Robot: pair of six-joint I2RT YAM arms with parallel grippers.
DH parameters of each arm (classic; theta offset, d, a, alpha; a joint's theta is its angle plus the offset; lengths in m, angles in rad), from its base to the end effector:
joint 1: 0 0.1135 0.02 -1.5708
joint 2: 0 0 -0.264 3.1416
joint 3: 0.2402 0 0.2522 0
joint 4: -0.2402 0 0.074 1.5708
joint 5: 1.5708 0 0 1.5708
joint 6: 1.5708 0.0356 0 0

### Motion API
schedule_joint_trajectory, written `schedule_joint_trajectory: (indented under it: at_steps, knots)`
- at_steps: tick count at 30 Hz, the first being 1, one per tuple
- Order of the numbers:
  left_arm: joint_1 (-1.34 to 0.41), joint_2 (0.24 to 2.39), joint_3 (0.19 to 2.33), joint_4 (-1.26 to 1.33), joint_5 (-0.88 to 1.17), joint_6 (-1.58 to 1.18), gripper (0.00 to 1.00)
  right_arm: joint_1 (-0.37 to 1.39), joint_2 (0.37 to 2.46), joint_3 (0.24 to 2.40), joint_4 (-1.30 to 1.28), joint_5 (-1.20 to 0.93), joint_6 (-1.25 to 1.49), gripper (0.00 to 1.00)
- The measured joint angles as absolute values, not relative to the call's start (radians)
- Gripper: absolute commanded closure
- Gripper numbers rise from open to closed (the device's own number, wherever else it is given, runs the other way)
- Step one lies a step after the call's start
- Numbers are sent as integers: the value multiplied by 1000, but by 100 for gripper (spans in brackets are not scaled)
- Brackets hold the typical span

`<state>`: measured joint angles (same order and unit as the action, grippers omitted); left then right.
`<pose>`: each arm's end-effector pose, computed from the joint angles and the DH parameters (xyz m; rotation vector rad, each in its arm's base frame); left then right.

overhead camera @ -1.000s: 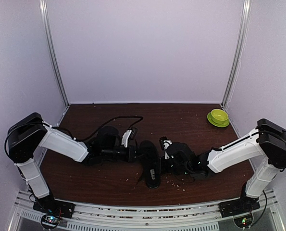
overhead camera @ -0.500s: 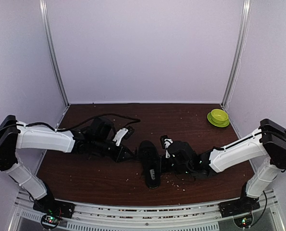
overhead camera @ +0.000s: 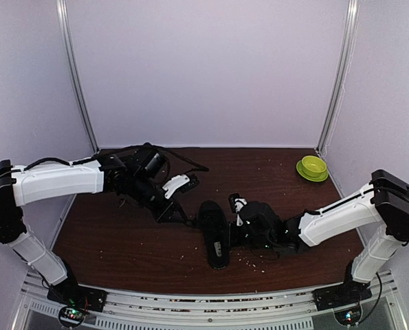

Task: Tie the shoes

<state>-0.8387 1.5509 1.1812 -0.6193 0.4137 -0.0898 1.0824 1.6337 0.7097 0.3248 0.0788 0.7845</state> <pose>0.2055 -0.2501 0.2558 1.1346 2.4276 -0.8603 0.1538 0.2835 0.1559 -0.2989 2.3203 0.9377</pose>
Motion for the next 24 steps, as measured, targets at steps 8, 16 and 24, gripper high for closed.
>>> schedule_joint_trajectory:
  at_steps: [8, 16, 24]
  knots:
    - [-839, 1524, 1207, -709, 407, -37, 100, 1082, 1642, 715, 325, 74, 781, 100]
    - [-839, 1483, 1222, -690, 400, -52, 100, 1082, 1644, 720, 327, 70, 781, 100]
    - [-838, 1455, 1217, -591, 364, -130, 100, 1082, 1652, 721, 316, 66, 781, 100]
